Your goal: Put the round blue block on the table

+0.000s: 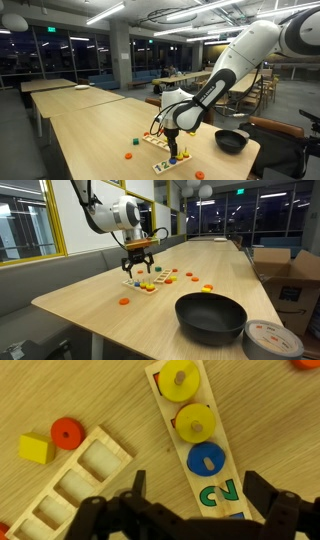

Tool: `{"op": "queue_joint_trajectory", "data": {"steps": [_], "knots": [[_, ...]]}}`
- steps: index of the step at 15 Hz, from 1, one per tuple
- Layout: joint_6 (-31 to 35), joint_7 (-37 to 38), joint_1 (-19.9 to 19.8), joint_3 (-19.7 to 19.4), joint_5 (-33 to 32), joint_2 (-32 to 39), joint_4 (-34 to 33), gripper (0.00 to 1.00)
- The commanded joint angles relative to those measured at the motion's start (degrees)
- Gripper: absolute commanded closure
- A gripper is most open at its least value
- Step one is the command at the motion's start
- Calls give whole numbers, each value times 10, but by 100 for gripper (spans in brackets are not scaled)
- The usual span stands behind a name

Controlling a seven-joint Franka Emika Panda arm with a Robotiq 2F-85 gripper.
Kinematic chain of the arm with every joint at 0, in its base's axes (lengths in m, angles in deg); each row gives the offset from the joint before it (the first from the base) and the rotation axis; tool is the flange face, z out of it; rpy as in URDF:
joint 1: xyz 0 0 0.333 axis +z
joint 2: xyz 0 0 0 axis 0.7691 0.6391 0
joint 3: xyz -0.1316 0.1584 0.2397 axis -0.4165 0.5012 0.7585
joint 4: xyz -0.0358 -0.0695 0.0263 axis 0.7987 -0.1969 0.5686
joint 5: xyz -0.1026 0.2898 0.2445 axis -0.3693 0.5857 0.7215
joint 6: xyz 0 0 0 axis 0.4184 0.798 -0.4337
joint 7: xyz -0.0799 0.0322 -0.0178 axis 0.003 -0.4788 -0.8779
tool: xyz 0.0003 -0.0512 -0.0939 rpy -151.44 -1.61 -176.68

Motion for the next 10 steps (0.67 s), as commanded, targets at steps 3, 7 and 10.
{"op": "queue_joint_trajectory", "data": {"steps": [3,7,10], "knots": [[-28,-28,-7,15,10,14,-24,0],[-21,-50,-10,26,20,26,-22,0],[-21,-56,-11,29,26,33,-21,0]]}}
